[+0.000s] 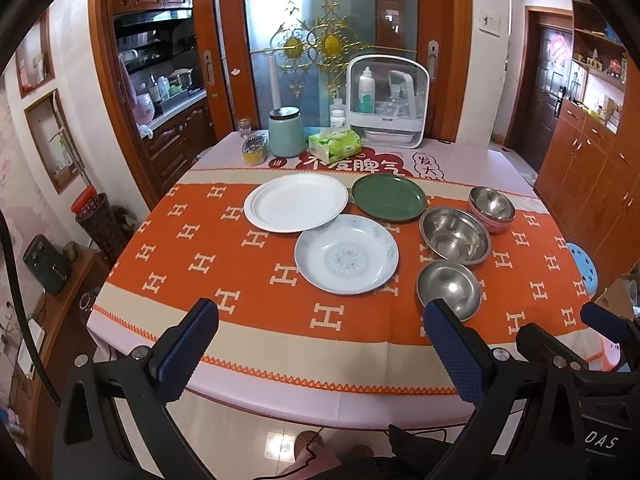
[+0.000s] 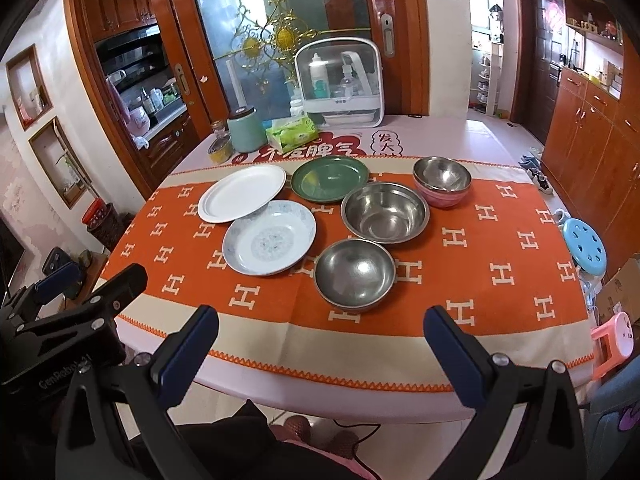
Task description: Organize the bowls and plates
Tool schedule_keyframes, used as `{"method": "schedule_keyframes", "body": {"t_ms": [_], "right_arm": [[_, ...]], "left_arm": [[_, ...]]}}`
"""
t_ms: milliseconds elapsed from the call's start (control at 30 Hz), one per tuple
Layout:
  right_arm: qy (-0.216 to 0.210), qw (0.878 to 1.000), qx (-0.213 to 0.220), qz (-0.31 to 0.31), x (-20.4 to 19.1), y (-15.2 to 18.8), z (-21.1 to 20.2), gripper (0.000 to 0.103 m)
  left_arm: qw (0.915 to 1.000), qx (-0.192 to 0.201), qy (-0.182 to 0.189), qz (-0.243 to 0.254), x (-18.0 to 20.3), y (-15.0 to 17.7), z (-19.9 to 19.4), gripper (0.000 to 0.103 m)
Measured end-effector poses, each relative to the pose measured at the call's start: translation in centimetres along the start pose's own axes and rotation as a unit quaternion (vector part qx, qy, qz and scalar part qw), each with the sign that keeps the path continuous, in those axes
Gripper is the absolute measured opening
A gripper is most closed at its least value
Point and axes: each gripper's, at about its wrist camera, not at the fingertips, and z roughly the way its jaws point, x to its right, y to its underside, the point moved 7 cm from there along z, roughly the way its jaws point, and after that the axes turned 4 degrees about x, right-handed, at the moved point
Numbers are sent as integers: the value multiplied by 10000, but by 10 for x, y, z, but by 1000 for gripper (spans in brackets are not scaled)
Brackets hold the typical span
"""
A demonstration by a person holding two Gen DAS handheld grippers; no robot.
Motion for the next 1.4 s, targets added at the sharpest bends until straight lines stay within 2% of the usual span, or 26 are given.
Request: {"method": "schedule_keyframes", "body": {"t_ms": [400,700,1100,1400], "right_arm": [[-220,9991,-297,-203,0,-1,19,103],[-342,9983,-386,-256,-15,-7,36,103],[-280,9984,-469,-160,-51,-31,73,103],[-207,9978,-621,107,-81,-54,113,103]], "left_arm": [[9989,-340,-173,-283,-3,14,15,102],[9980,-421,-284,-383,-20,12,28,102],[9980,-459,-208,-379,-60,-13,65,102],[9978,-640,-30,-172,-94,-46,115,102]]}}
